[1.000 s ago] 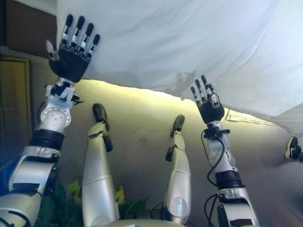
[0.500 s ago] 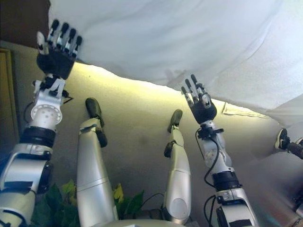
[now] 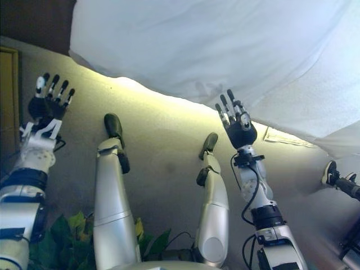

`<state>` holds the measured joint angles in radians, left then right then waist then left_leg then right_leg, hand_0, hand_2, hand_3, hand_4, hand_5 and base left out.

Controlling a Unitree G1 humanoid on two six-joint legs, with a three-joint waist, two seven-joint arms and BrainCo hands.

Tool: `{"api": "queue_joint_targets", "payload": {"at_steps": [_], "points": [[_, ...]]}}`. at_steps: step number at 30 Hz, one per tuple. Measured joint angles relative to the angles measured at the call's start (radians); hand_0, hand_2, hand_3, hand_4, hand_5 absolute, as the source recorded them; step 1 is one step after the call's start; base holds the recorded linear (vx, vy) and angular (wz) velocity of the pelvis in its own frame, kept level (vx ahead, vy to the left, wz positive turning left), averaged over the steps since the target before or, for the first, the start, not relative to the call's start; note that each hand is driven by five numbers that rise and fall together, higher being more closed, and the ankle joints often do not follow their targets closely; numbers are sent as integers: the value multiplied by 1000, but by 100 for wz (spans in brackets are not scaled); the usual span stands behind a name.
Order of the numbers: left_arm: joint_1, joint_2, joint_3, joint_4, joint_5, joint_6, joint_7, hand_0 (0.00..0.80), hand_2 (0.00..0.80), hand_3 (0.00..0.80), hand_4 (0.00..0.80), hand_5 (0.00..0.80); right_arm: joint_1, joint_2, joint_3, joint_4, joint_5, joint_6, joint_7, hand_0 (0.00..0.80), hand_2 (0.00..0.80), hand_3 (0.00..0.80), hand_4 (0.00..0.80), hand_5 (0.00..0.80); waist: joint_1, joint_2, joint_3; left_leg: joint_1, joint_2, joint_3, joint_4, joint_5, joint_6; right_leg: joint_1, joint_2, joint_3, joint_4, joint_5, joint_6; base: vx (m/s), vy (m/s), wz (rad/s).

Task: Make the bed neatly

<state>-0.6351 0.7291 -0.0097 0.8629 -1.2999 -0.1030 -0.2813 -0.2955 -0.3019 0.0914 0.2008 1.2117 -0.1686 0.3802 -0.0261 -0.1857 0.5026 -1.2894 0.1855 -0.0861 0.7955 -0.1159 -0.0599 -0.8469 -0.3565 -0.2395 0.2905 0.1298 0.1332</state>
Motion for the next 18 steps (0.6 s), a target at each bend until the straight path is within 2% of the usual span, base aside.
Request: {"api": "queue_joint_targets", "payload": {"at_steps": [4,10,12,15,18], "points": [[31,-1,19,2,0,4,-2,0,0,0,0,0,27,-14,0,-12,1,-22,-6,0,0,0,0,0,38,10,7,8,-5,-12,-6,3,-6,5,-6,-18,27,-3,-2,28,-48,11],[163,-6,72,-19,-11,-2,-6,0,0,0,0,0,73,-4,1,-48,7,-25,-7,0,0,0,0,0,52,19,12,99,-27,-14,-50,13,-8,85,-20,-23,27,-2,-1,-7,-53,21],[209,-13,94,-48,-11,-20,-12,0,0,0,0,0,107,-3,-1,-57,3,-31,-7,0,0,0,0,0,73,20,12,138,-28,-15,-70,14,-8,115,-20,-24,29,-2,-1,-24,-120,16],[283,-25,131,-113,-10,-51,-21,0,0,0,0,0,152,3,-1,-61,-6,-43,-16,0,0,0,0,0,98,25,13,216,-32,-26,-132,40,-22,156,-22,-24,62,-2,-1,-21,-140,26],[345,-42,170,-167,-10,-62,-15,0,0,0,0,0,170,3,-7,-66,-23,-48,-40,0,0,0,0,0,101,28,13,304,-40,-27,-218,80,-38,218,-27,-34,51,-13,13,-99,-148,27]]}}
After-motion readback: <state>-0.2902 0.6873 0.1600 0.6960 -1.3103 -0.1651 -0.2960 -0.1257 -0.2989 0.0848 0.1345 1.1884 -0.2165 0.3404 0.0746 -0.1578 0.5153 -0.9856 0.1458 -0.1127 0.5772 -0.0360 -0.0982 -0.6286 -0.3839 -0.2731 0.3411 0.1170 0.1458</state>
